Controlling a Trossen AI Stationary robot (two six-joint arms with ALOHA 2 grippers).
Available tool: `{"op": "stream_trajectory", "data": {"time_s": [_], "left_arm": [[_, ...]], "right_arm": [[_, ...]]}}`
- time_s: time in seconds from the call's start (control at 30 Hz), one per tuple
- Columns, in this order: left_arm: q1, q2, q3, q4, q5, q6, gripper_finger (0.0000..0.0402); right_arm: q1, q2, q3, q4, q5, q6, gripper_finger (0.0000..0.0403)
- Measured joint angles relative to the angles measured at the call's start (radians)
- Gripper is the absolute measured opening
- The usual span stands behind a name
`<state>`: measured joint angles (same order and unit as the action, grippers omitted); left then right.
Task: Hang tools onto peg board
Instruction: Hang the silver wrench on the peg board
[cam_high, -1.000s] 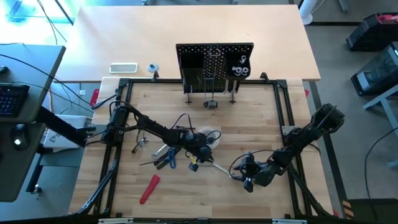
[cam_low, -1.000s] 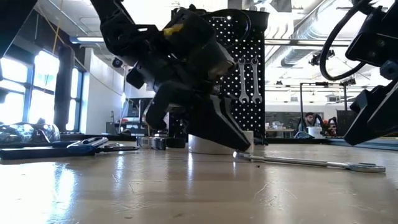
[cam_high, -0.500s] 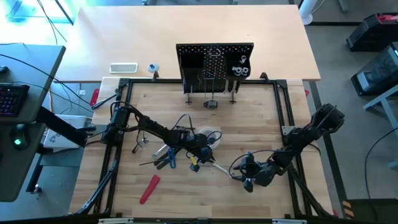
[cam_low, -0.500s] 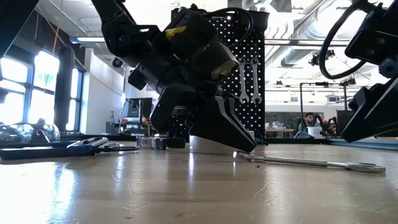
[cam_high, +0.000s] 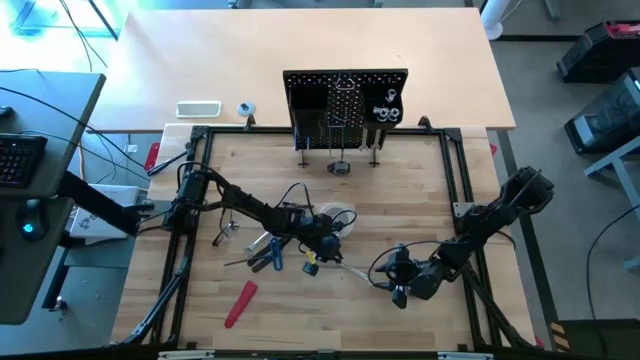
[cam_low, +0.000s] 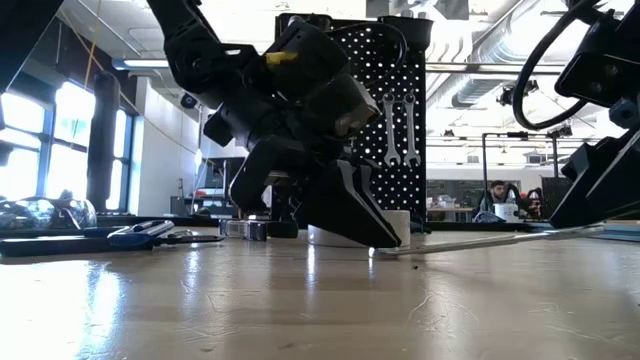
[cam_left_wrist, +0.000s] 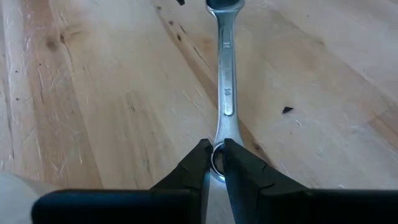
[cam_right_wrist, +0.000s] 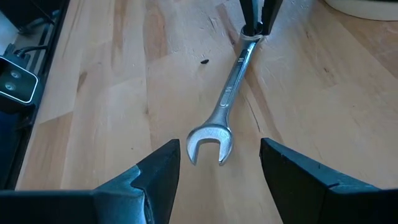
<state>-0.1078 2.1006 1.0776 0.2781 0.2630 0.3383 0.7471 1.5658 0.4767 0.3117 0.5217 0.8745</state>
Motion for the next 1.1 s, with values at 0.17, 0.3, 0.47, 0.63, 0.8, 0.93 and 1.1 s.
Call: {"op": "stream_trajectory", "data": {"time_s": [0.17, 0.3, 0.47, 0.63, 0.8, 0.93, 1.1], "left_arm": [[0.0, 0.006, 0.0, 0.0, 0.0, 0.003, 0.0035], [0.001, 0.006, 0.0, 0.0, -0.002, 0.004, 0.0035], [0.001, 0.006, 0.0, 0.0, -0.002, 0.004, 0.0035], [0.001, 0.006, -0.001, 0.005, -0.002, 0.004, 0.0035], [0.001, 0.006, -0.001, 0.005, -0.004, 0.004, 0.0035], [0.001, 0.006, -0.001, 0.005, -0.005, 0.004, 0.0035], [0.0, 0.006, -0.001, 0.009, -0.006, 0.004, 0.0035]], "right_arm": [[0.0, 0.0, 0.0, 0.0, -0.005, -0.001, 0.0217], [0.002, 0.0, 0.0, 0.0, -0.01, -0.01, 0.0217], [-0.001, 0.0, 0.0, -0.004, -0.006, 0.0, 0.0217], [-0.049, 0.0, 0.0, 0.014, -0.035, 0.0, 0.0217], [-0.147, 0.0, 0.037, 0.0, -0.164, -0.026, 0.0217], [-0.207, 0.001, 0.128, -0.168, -0.251, -0.058, 0.0217], [-0.224, 0.079, 0.26, -0.374, -0.311, -0.094, 0.0217]]}}
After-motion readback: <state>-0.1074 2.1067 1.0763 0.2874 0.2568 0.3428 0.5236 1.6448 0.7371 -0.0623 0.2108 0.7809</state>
